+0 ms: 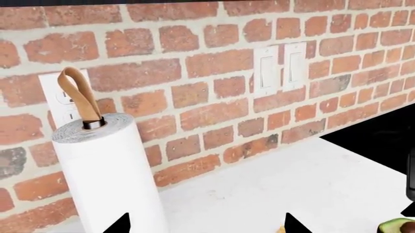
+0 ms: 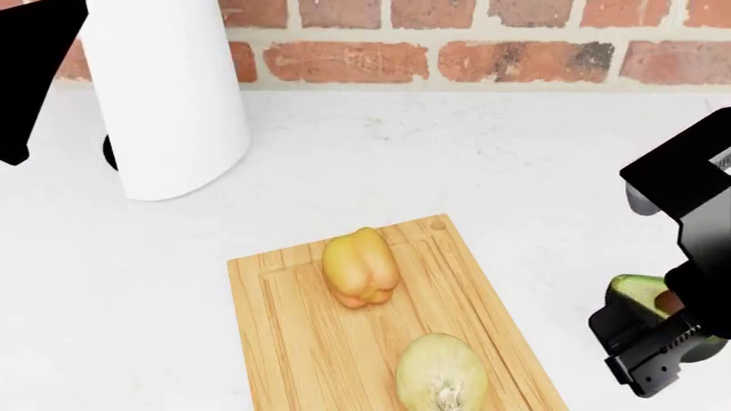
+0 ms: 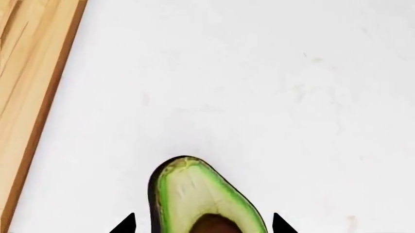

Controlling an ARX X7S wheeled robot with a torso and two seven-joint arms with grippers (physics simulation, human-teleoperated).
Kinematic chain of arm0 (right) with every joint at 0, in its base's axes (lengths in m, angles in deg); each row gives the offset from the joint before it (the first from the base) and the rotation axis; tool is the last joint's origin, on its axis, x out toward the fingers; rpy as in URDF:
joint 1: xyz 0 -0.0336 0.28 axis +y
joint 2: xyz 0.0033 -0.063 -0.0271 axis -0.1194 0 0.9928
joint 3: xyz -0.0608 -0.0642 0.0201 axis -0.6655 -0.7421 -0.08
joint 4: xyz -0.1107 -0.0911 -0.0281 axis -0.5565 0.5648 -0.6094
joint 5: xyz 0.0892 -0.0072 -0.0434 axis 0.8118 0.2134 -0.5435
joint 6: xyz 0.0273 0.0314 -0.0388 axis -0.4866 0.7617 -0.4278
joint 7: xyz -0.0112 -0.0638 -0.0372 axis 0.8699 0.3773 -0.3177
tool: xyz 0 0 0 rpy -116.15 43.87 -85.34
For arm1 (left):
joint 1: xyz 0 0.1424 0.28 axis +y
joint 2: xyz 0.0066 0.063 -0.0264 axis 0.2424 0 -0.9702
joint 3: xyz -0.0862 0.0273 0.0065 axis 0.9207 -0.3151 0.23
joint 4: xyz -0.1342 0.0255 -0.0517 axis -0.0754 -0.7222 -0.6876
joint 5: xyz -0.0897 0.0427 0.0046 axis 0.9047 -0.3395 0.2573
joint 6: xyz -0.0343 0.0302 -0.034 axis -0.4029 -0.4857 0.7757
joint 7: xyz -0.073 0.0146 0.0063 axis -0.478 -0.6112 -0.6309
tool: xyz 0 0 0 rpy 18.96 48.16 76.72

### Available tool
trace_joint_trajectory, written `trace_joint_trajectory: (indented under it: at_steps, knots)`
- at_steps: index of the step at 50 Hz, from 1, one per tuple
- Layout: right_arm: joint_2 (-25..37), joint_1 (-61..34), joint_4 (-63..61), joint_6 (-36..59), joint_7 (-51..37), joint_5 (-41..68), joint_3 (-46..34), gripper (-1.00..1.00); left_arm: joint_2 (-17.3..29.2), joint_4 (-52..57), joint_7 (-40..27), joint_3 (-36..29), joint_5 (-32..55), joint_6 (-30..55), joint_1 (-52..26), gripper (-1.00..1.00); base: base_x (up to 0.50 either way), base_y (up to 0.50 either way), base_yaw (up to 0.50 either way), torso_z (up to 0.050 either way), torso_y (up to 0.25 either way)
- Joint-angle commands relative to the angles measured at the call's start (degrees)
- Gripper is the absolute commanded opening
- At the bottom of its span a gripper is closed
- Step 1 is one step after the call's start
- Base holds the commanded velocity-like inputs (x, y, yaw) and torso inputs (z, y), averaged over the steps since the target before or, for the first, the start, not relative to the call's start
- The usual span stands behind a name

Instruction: Place the avocado, onion, tomato and bell pepper on the cutting board.

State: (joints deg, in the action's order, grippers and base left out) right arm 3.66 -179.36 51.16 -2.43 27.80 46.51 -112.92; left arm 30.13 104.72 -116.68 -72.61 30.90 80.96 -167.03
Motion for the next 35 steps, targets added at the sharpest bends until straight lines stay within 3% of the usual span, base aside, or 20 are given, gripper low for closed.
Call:
trace_joint_trajectory:
  at_steps: [1,7,8,24,35]
  knots:
    - [-0.6,2.5,0.8,-0.9,0.5,0.7,-1.3,1.0,0.2,0.2,-0.2,-0.1,0.1,-0.1,0.0,1.0,0.0,0.0,0.0,0.0,0.0]
    - [-0.2,2.5,0.0,-0.5,1.1,0.6,-1.9,1.0,0.3,0.2,0.1,0.0,-0.2,-0.3,0.2,1.0,0.0,0.0,0.0,0.0,0.0]
    - [-0.2,2.5,0.2,-0.5,0.6,0.9,-1.5,-1.0,0.3,0.2,0.2,0.0,-0.2,-0.3,0.2,1.0,0.0,0.0,0.0,0.0,0.0]
    - [1.7,-5.1,-2.5,0.2,0.5,0.2,1.3,-1.0,0.0,-0.1,-0.2,-0.4,0.0,-0.1,-0.8,1.0,0.0,0.0,0.0,0.0,0.0]
    - [5.6,-14.0,-12.4,6.6,1.4,2.9,3.4,-1.0,-0.4,-0.4,-0.1,-0.5,0.0,-0.1,-1.5,1.0,0.0,0.0,0.0,0.0,0.0]
